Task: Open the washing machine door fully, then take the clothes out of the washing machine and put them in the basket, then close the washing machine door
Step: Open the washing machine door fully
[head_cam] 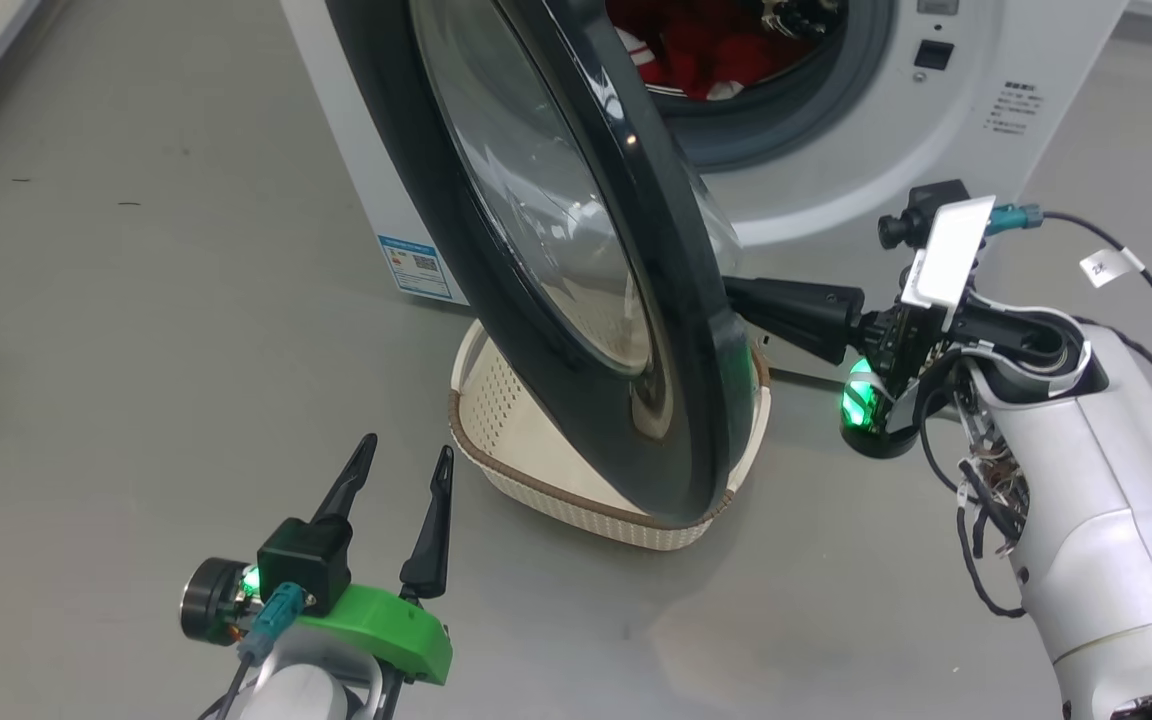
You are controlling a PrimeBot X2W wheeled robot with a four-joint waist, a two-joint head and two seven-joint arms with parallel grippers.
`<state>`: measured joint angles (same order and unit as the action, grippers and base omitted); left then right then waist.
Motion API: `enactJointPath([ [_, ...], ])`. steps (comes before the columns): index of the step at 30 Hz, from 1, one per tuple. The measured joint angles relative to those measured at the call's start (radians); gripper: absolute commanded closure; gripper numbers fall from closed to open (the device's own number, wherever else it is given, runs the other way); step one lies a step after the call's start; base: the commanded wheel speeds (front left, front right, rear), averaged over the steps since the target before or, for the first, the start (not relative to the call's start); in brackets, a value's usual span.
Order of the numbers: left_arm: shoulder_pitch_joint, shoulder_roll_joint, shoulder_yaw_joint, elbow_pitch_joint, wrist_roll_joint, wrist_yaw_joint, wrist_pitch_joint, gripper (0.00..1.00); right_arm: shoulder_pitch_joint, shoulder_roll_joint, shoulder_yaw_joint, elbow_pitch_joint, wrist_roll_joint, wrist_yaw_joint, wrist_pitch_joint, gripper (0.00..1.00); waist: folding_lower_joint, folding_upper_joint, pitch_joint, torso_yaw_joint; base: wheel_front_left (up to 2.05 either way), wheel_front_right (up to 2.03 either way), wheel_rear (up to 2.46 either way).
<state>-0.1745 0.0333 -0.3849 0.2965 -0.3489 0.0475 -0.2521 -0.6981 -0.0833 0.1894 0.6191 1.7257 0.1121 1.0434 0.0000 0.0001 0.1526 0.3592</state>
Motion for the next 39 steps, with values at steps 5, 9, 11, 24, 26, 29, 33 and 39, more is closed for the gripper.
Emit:
enactJointPath([
  [5, 0.014, 0.003, 0.0, 0.003, 0.0, 0.0, 0.0, 0.0, 0.031, 0.007, 0.018, -0.011, 0.007, 0.0, 0.008, 1.0, 0.0, 0.0, -0.02, 0.023, 0.0, 0.0, 0.0],
  [9, 0.019, 0.007, 0.002, 0.007, 0.0, 0.0, 0.0, 0.0, 0.06, 0.015, 0.04, -0.02, 0.016, 0.0, 0.009, 1.0, 0.0, 0.0, -0.038, 0.047, 0.0, 0.0, 0.0],
  [11, 0.027, 0.007, 0.003, 0.007, 0.0, 0.0, 0.0, 0.0, 0.075, 0.017, 0.049, -0.026, 0.017, 0.0, 0.009, 1.0, 0.0, -0.0001, -0.046, 0.059, 0.0, 0.0, 0.0],
  [24, 0.048, 0.013, 0.012, 0.002, 0.0, 0.0, 0.0, 0.0, 0.111, 0.017, 0.126, -0.085, 0.09, 0.0, -0.003, 1.0, 0.0, 0.0, -0.069, 0.128, 0.0, 0.0, 0.0],
  [26, 0.049, 0.013, 0.018, -0.002, 0.0, 0.0, 0.0, 0.0, 0.116, 0.017, 0.153, -0.094, 0.114, 0.0, -0.008, 1.0, 0.0, 0.0, -0.067, 0.134, 0.0, 0.0, 0.0],
  [29, 0.05, 0.014, 0.024, -0.008, 0.0, 0.0, 0.0, 0.0, 0.118, 0.018, 0.185, -0.109, 0.132, 0.0, -0.017, 1.0, 0.0, 0.0, -0.066, 0.138, 0.0, 0.0, 0.0],
  [33, 0.051, 0.014, 0.024, -0.012, 0.0, 0.0, 0.0, 0.0, 0.119, 0.017, 0.213, -0.123, 0.145, 0.0, -0.038, 1.0, 0.0, 0.0, -0.064, 0.142, 0.0, 0.0, 0.0],
  [39, 0.053, 0.014, 0.029, -0.018, 0.0, 0.0, 0.0, 0.0, 0.134, 0.017, 0.243, -0.14, 0.184, 0.001, -0.069, 1.0, 0.0, 0.0, -0.06, 0.142, 0.0, 0.0, 0.0],
])
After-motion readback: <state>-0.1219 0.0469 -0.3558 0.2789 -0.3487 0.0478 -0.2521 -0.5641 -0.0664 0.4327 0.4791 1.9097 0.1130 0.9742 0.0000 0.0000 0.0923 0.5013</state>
